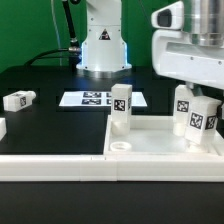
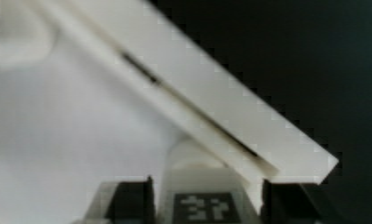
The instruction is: Assemble square table
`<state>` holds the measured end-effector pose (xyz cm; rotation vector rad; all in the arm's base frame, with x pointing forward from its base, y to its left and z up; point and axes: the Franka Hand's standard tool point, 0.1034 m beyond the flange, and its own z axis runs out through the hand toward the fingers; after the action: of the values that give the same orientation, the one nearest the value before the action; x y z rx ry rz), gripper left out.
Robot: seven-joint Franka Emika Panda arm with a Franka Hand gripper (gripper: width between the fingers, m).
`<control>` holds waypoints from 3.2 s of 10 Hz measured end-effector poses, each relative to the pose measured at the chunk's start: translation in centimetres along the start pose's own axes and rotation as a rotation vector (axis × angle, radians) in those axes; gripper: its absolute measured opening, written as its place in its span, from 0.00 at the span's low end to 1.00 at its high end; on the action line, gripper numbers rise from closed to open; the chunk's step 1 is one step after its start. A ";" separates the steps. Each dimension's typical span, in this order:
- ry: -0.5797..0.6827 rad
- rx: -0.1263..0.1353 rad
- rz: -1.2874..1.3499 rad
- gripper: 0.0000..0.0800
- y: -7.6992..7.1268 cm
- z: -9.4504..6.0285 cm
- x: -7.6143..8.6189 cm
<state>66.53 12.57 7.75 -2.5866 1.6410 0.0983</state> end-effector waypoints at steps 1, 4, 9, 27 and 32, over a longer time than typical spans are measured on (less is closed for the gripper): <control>-0.006 0.048 0.126 0.37 -0.8 -0.2 -0.2; -0.033 0.079 0.292 0.37 -1.1 -0.1 -0.1; -0.026 0.047 -0.138 0.81 0.2 -0.5 1.1; 0.068 0.000 -0.467 0.36 0.3 0.1 1.4; -0.013 0.092 0.219 0.36 -0.3 0.1 1.6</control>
Offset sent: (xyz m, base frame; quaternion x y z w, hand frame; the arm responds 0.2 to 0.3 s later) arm 0.0000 0.0000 0.0000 0.0000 0.0000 0.1296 0.9916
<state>67.47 11.29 7.48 -2.3286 1.8712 0.0502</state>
